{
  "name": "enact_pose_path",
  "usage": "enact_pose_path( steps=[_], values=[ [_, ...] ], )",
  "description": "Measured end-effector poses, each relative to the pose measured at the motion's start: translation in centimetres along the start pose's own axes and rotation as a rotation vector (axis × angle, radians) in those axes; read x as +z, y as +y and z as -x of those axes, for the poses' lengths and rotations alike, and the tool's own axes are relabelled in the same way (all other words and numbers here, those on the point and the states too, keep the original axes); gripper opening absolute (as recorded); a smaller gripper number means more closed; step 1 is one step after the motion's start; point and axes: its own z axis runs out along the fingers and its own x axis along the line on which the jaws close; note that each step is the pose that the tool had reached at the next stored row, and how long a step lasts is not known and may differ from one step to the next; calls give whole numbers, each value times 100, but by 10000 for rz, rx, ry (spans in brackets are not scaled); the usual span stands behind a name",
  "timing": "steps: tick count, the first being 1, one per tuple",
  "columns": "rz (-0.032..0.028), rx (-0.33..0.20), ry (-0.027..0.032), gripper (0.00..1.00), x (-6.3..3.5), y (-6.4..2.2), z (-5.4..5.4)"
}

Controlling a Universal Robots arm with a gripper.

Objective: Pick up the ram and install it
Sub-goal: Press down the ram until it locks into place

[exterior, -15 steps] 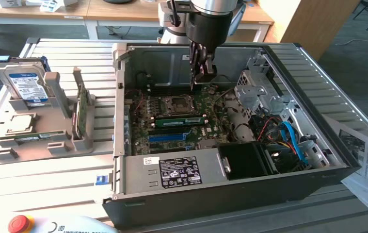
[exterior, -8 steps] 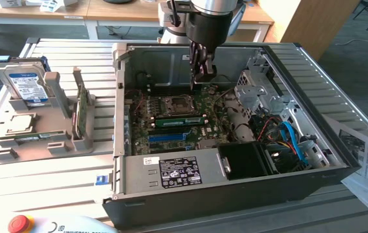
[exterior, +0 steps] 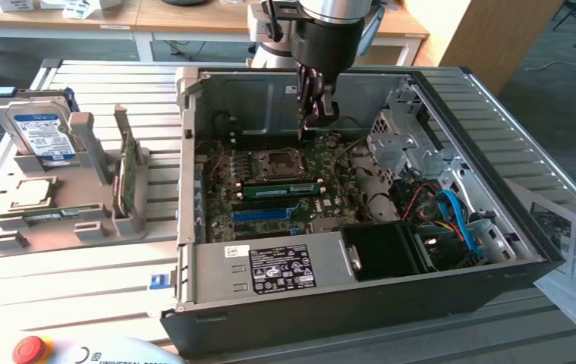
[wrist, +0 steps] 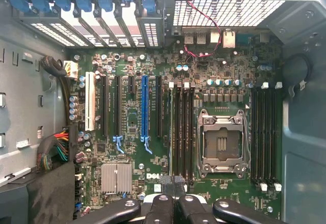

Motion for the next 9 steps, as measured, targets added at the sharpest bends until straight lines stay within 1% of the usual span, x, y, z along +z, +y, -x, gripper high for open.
enact_pose_path(
  steps=[5, 9],
  values=[
    [0, 0, 0, 10, 0, 0, 0],
    [-17, 0, 1, 10, 0, -15, 0]
  ],
)
